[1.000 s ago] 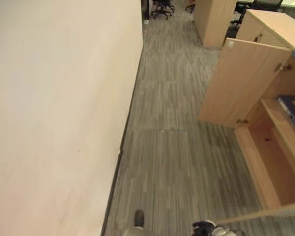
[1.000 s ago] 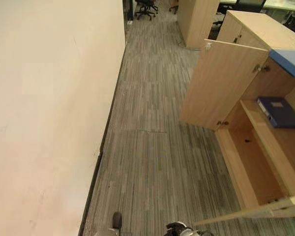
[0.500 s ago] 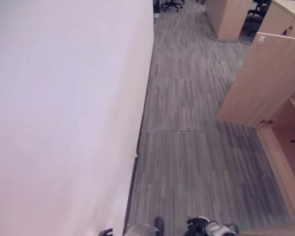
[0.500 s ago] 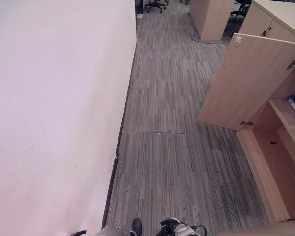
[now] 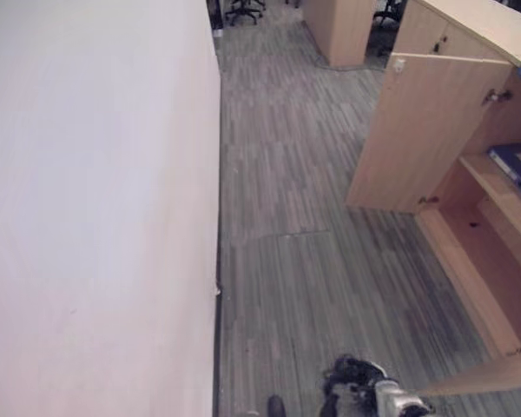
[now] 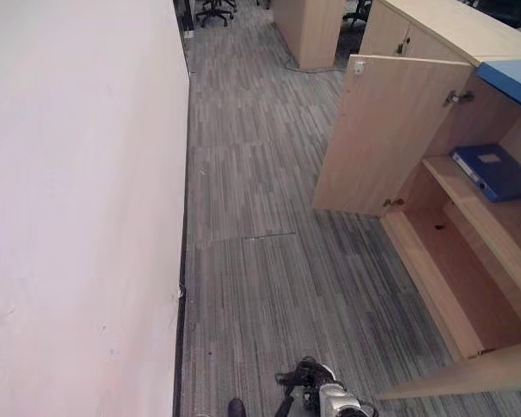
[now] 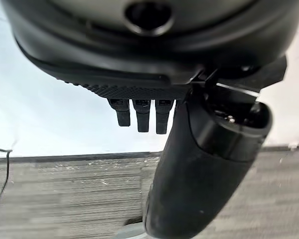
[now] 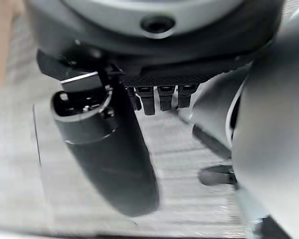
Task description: Put the empty folder in the office cabinet
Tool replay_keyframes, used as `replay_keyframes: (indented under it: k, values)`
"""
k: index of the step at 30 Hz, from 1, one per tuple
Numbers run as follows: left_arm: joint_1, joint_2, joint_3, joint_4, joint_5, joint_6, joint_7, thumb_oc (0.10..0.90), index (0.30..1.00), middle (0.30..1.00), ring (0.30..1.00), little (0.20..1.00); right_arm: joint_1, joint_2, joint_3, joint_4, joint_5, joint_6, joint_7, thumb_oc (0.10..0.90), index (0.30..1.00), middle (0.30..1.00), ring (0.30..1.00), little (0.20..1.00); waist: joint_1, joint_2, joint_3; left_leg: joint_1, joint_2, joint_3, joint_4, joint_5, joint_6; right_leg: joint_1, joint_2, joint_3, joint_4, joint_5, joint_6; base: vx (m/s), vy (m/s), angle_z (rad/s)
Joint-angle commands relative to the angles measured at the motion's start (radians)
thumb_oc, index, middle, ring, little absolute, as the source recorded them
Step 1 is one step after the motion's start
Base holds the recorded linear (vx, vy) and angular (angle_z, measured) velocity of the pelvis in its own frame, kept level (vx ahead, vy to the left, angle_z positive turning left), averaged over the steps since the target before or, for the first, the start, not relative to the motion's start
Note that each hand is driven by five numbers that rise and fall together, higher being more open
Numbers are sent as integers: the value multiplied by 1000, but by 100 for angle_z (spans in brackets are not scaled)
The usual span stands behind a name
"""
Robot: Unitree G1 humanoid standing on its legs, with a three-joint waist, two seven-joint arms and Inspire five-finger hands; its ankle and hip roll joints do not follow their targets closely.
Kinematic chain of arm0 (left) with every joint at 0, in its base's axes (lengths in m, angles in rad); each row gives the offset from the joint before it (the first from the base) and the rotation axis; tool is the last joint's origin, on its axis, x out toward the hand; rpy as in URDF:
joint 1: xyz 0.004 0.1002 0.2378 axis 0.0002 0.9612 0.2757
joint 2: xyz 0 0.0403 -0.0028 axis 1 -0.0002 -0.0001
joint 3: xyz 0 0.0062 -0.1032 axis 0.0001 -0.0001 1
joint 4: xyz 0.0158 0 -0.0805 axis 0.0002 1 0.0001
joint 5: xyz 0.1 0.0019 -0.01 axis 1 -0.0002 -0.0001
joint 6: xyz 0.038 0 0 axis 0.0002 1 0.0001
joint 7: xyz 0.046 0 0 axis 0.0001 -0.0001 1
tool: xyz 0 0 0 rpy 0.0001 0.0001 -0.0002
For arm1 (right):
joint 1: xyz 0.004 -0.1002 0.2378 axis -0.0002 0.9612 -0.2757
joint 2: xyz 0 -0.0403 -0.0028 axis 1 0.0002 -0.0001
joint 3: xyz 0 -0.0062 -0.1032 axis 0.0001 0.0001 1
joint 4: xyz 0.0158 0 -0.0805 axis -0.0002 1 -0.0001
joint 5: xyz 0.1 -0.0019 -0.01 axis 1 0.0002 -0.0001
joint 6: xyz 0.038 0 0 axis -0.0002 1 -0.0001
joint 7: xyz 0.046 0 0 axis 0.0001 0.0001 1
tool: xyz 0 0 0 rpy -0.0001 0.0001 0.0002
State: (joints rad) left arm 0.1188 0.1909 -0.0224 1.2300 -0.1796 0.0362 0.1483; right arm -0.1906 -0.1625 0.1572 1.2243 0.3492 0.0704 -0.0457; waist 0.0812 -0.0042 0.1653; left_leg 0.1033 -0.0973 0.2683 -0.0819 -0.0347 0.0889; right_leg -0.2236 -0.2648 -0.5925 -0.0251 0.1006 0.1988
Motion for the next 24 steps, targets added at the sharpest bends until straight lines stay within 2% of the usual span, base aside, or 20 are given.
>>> replay_keyframes:
  k: [1, 3, 5, 9, 14, 18, 20, 22, 23, 24]
  values:
    - [1, 17, -15, 33, -45, -11, 29, 800, 900, 900, 900, 900, -20, -23, -2, 18, 54, -46, -40, 800, 900, 900, 900, 900, 17, 6, -25, 67, 89, -64, 42, -133, -90, 78, 64, -10, -53, 88, -8, 395, -158, 4]
    - [2, 10, -9, 27, -64, -11, 32, 800, 900, 900, 900, 900, -12, -30, -15, 27, 63, -46, -49, 800, 900, 900, 900, 900, 13, 11, -33, 75, 105, -70, 41, -136, -96, 82, 64, -17, -34, 77, -11, 221, -111, 25]
    - [-18, -10, -22, 27, -95, -10, 28, 800, 900, 900, 900, 900, 4, -57, -63, 49, 90, -48, -63, 800, 900, 900, 900, 900, -7, 28, -36, 90, 141, -89, 43, -138, -111, 64, 34, -39, 87, 33, -25, 296, -125, 57]
    - [-44, -6, -67, -10, -70, -20, 30, 800, 900, 900, 900, 900, 24, -90, -101, 73, 83, -35, -68, 800, 900, 900, 900, 900, -33, 46, -25, 141, 157, -134, -3, -143, -106, 30, -38, -59, 271, -34, -27, 163, -22, 38]
    - [-55, 19, -91, -44, -32, -20, 38, 800, 900, 900, 900, 900, 62, -97, -113, 82, 62, -19, -43, 800, 900, 900, 900, 900, -57, 38, -8, 180, 175, -171, -5, -176, -110, 8, -112, -64, 443, -113, -27, 141, -75, 34]
    - [-52, 24, -103, -33, -3, -14, 33, 800, 900, 900, 900, 900, 82, -96, -127, 84, 75, -21, -35, 800, 900, 900, 900, 900, -71, 38, -8, 188, 196, -162, -5, -179, -121, -8, -121, -60, 499, -149, -32, 149, -119, 32]
    - [-52, 20, -88, -7, -19, -9, 30, 800, 900, 900, 900, 900, 98, -97, -160, 99, 98, -23, -36, 800, 900, 900, 900, 900, -85, 41, -7, 186, 222, -136, 8, -165, -137, -14, -116, -59, 527, -190, -50, 150, -180, -6]
    - [-55, 12, -73, 15, -35, -5, 33, 800, 900, 900, 900, 900, 107, -97, -182, 114, 113, -22, -41, 800, 900, 900, 900, 900, -95, 39, -6, 154, 263, -94, 87, -117, -168, 9, -102, -71, 502, -216, -73, 63, -170, -7]
    - [-56, 12, -73, 15, -35, -5, 33, 800, 900, 900, 900, 900, 107, -97, -182, 114, 113, -22, -41, 800, 900, 900, 900, 900, -95, 40, -7, 152, 266, -94, 91, -118, -170, 10, -98, -73, 498, -216, -76, 23, -142, -12]
    - [-55, 10, -68, 19, -41, -6, 33, 800, 900, 900, 900, 900, 111, -98, -184, 120, 117, -24, -43, 800, 900, 900, 900, 900, -98, 38, -7, 130, 284, -75, 144, -74, -186, 34, -81, -82, 476, -222, -90, 71, -262, -22]
